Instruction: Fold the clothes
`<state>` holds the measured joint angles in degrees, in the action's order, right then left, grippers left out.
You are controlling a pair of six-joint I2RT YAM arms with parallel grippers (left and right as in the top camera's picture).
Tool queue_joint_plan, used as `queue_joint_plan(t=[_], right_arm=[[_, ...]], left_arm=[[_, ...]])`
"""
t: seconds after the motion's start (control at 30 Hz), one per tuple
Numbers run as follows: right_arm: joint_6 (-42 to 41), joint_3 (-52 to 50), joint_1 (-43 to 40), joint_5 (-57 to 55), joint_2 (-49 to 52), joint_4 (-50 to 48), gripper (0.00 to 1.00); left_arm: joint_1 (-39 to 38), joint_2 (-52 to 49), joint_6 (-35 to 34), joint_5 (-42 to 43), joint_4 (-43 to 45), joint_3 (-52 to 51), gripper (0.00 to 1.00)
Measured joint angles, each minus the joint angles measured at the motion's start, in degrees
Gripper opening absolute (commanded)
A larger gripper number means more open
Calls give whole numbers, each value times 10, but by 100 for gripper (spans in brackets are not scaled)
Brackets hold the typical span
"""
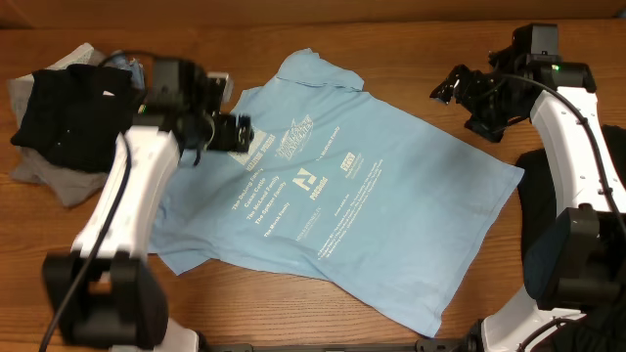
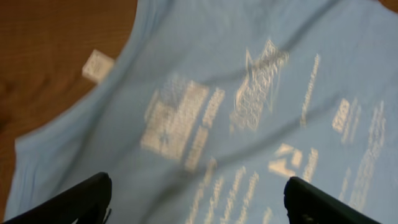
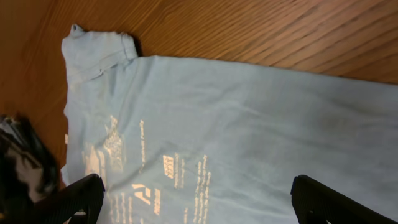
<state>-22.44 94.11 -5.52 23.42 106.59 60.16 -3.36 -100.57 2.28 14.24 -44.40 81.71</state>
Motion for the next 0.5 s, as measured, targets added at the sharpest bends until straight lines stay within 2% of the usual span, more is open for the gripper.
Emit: queue_joint_plan(t=[0.07, 0.1, 0.13, 0.2, 0.27, 0.33, 0.37, 0.5], right_arm=[[0, 0, 1, 6, 0, 3, 99], [0, 0, 2, 9, 0, 5, 99], [0, 0, 3, 10, 0, 8, 99], [0, 0, 6, 13, 0, 11, 99], [0, 0, 9, 16, 0, 15, 100], [0, 0, 12, 17, 0, 17, 100], [0, 0, 14, 18, 0, 18, 100], [0, 0, 17, 19, 0, 20, 100]], left_arm=[[-5, -42, 9, 1, 33, 33, 76], [-9, -61, 12, 3, 49, 47, 67], [-15, -82, 16, 5, 68, 61, 63], [-25, -109, 16, 9, 92, 75, 57], [-35, -134, 12, 15, 117, 82, 36], [-42, -157, 7, 19, 139, 82, 25], [-44, -168, 2, 21, 150, 82, 16], [-48, -208, -26, 24, 181, 82, 4]])
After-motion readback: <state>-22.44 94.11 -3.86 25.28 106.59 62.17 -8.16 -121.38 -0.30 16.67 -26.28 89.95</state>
